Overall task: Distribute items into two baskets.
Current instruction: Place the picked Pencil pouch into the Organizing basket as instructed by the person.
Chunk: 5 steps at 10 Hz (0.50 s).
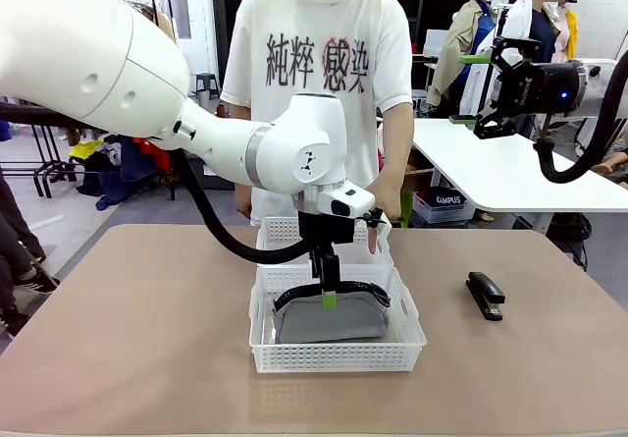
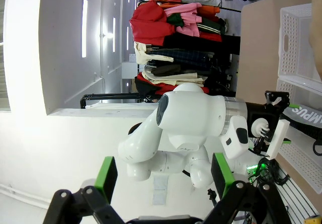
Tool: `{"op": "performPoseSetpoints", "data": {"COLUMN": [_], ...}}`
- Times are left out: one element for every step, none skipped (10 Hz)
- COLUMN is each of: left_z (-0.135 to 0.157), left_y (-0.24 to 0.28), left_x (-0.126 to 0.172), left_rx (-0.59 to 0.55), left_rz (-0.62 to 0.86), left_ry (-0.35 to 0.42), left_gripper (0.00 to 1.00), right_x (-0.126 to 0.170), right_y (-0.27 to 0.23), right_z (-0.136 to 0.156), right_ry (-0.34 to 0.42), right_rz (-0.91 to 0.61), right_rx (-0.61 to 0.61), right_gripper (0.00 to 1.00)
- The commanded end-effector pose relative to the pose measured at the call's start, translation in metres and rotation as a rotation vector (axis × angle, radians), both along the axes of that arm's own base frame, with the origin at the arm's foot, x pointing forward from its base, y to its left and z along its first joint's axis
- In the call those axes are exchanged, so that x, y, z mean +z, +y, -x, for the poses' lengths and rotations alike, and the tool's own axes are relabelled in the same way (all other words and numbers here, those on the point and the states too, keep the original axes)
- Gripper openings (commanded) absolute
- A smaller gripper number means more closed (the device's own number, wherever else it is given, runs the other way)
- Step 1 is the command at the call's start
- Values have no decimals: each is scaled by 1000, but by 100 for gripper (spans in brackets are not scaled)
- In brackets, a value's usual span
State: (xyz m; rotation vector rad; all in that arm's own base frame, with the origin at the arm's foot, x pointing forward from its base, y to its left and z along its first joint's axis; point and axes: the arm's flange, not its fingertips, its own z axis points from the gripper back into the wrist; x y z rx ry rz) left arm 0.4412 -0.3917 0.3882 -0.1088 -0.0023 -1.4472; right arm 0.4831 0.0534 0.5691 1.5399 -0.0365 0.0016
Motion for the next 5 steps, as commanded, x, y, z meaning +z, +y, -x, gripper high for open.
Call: {"op": "performPoseSetpoints", "data": {"left_z": [3, 3, 3, 2, 2], "left_y": [8, 8, 8, 10, 9], "left_x": [11, 15, 19, 23, 25], "left_rx": [-13, -12, -13, -13, -7], "left_rz": [4, 1, 5, 6, 9], "left_ry": [2, -8, -12, -16, -13], "left_gripper": [100, 100, 100, 100, 100], "right_x": [2, 2, 2, 2, 2], "right_y": [-1, -1, -1, -1, -1], "right_z": [0, 0, 0, 0, 0], "right_ry": [-3, -3, -3, -3, -3], "right_rz": [1, 1, 1, 1, 1], "right_rx": [-3, -3, -3, -3, -3], "right_gripper": [100, 100, 100, 100, 100]}}
